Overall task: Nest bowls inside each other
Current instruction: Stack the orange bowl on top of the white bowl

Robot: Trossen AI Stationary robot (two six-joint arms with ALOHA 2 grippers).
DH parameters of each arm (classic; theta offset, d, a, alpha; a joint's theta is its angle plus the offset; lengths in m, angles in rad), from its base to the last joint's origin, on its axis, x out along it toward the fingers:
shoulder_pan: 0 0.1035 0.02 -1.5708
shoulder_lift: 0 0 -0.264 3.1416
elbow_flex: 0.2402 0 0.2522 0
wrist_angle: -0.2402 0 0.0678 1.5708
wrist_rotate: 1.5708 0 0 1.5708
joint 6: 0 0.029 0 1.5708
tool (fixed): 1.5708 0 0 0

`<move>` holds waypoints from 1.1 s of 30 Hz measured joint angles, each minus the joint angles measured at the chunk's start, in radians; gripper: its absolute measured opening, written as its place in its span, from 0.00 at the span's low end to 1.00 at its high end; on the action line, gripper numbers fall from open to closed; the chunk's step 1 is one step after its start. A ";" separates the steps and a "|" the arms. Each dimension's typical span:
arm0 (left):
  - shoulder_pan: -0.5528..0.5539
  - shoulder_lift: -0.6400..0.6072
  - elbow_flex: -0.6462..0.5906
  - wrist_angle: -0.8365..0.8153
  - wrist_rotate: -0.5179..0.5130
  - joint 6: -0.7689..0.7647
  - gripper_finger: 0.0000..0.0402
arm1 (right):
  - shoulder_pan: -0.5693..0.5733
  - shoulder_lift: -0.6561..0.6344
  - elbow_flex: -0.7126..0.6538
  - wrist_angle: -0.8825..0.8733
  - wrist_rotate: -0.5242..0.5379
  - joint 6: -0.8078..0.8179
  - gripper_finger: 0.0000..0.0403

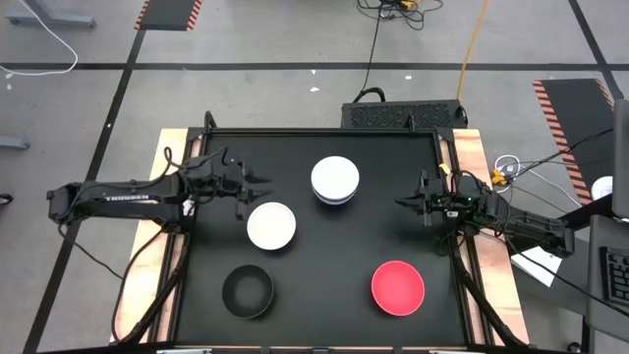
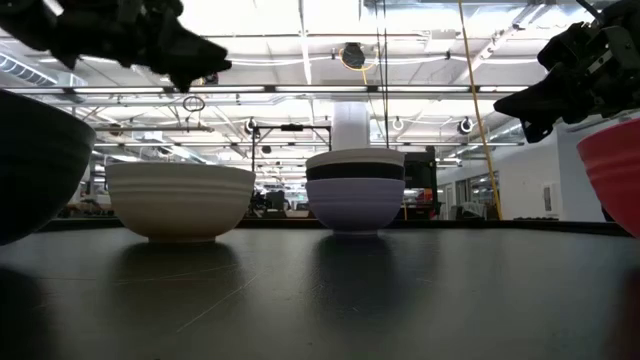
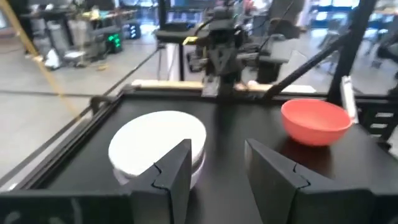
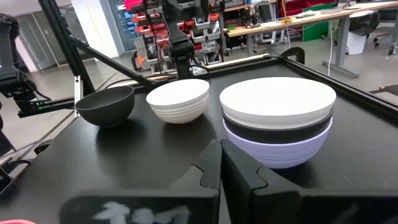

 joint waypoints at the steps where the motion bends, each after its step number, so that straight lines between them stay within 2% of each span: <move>1: 0.005 -0.021 -0.013 -0.009 -0.012 -0.008 0.37 | 0.000 0.000 0.000 0.000 0.000 0.000 0.00; 7: 0.021 -0.138 -0.076 -0.076 -0.079 -0.049 0.37 | 0.000 0.000 0.000 0.000 0.000 0.000 0.00; 15: 0.021 -0.270 -0.146 -0.029 0.059 -0.093 0.37 | 0.000 0.000 0.000 0.000 0.000 -0.003 0.00; 21: 0.020 -0.282 -0.187 -0.035 0.171 -0.104 0.37 | 0.000 0.000 0.000 0.000 0.000 -0.011 0.00; 28: 0.021 -0.281 -0.260 0.006 0.173 -0.082 0.37 | 0.000 0.000 0.000 0.009 -0.004 -0.002 0.00; 33: 0.021 -0.281 -0.291 0.046 0.173 -0.081 0.37 | 0.000 0.007 -0.003 0.101 -0.103 0.036 0.00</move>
